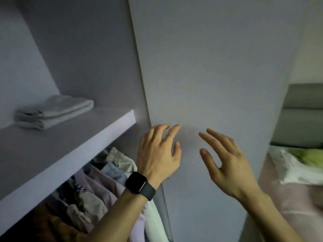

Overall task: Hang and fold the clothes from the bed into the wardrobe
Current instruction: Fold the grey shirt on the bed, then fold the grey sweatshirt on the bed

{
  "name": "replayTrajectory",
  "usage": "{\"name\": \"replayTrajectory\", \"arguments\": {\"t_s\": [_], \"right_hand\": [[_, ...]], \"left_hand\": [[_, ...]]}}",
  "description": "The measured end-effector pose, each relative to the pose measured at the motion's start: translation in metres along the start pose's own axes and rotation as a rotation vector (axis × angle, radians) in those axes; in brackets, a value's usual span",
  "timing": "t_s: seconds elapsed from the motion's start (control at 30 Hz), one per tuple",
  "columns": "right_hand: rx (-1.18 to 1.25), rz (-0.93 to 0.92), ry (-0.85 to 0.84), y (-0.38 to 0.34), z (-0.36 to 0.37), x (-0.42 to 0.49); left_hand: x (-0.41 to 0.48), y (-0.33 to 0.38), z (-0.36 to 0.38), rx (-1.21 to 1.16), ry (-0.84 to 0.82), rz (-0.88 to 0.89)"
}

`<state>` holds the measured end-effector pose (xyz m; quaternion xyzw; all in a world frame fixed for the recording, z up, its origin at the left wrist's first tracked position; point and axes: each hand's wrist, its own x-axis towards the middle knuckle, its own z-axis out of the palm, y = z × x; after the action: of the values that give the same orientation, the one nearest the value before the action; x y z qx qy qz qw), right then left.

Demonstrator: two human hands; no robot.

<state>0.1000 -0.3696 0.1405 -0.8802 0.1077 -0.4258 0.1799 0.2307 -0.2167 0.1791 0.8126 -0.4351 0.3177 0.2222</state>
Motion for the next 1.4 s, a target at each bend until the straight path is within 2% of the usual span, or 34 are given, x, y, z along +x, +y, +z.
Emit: {"name": "replayTrajectory", "arguments": {"t_s": [0.23, 0.3, 0.33, 0.4, 0.47, 0.63, 0.77, 0.97, 1.17, 1.4], "right_hand": [[-0.368, 0.456, -0.002, 0.109, -0.155, -0.189], [-0.442, 0.645, 0.071, 0.128, -0.209, -0.257], [-0.482, 0.744, 0.111, 0.134, -0.244, -0.299], [-0.514, 0.862, 0.125, 0.138, -0.276, -0.346], [-0.593, 1.045, 0.132, 0.136, -0.331, -0.417], [-0.703, 1.328, 0.188, 0.129, -0.424, -0.533], [-0.728, 1.479, 0.254, 0.12, -0.464, -0.59], [-0.725, 1.669, 0.359, 0.139, -0.48, -0.646], [-0.667, 1.871, 0.364, 0.194, -0.487, -0.679], [-0.575, 1.957, 0.354, 0.291, -0.511, -0.718]], "left_hand": [[-0.057, 0.231, 0.099, -0.383, -0.264, 0.387], [-0.085, 0.312, 0.118, -0.476, -0.357, 0.483], [-0.103, 0.364, 0.124, -0.531, -0.416, 0.531], [-0.127, 0.415, 0.138, -0.545, -0.554, 0.56], [-0.167, 0.498, 0.146, -0.566, -0.647, 0.674], [-0.241, 0.635, 0.152, -0.645, -0.782, 0.841], [-0.278, 0.702, 0.158, -0.644, -0.853, 0.962], [-0.312, 0.772, 0.202, -0.58, -0.966, 1.113], [-0.33, 0.838, 0.262, -0.491, -1.041, 1.282], [-0.345, 0.916, 0.339, -0.397, -1.075, 1.311]]}}
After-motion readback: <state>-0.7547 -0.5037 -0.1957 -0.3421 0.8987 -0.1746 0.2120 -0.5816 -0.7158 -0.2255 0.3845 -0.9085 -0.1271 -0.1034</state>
